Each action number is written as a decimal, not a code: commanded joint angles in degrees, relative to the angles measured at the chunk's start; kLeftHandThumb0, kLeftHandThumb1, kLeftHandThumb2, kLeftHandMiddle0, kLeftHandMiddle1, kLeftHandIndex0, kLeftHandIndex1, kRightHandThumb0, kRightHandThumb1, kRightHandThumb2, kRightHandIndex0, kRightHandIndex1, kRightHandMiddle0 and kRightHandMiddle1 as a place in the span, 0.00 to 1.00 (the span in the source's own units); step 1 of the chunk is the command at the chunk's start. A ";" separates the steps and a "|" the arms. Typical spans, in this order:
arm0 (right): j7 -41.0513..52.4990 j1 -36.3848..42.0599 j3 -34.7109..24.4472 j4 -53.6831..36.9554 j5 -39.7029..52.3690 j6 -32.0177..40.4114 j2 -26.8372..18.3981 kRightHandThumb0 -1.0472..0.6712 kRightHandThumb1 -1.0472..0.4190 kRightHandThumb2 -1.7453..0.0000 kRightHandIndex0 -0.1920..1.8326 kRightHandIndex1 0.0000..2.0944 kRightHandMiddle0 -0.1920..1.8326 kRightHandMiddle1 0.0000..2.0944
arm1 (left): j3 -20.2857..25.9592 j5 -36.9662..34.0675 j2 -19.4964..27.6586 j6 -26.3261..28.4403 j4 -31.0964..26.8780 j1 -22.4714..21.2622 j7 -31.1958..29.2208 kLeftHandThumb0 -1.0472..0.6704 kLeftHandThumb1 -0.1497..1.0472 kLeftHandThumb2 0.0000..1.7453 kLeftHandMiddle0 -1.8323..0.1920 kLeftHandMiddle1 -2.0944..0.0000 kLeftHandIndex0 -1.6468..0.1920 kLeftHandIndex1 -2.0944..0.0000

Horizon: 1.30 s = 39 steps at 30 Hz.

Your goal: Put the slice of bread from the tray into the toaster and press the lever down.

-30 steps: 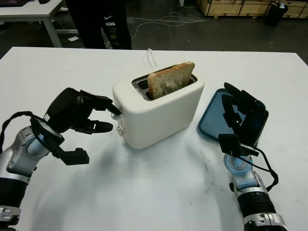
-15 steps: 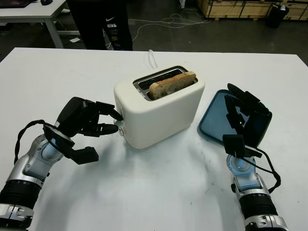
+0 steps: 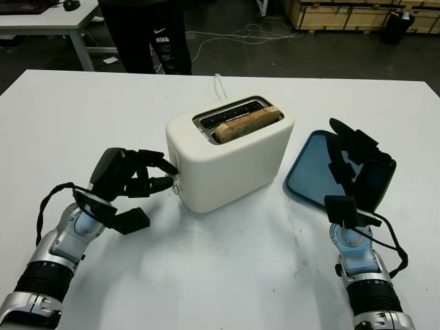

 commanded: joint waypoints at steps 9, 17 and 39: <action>1.47 3.00 -0.99 -4.72 -0.17 -0.15 -0.73 0.43 0.09 0.90 0.68 0.08 0.62 0.00 | -6.84 4.01 -4.05 8.86 4.28 3.96 -5.30 0.10 0.89 0.14 0.24 0.63 0.22 0.97; 2.64 4.52 -1.37 -6.76 -0.44 -0.79 -0.75 0.40 0.09 0.90 0.69 0.08 0.63 0.00 | -10.58 3.19 -5.30 16.10 6.25 3.66 -9.36 0.13 0.89 0.07 0.22 0.93 0.20 1.00; 1.99 2.91 -0.97 -5.75 -1.61 0.31 -0.21 0.37 0.09 0.89 0.68 0.09 0.63 0.00 | -2.93 -9.68 -2.40 5.19 -12.08 6.79 -5.08 0.01 0.89 0.21 0.25 0.46 0.04 0.91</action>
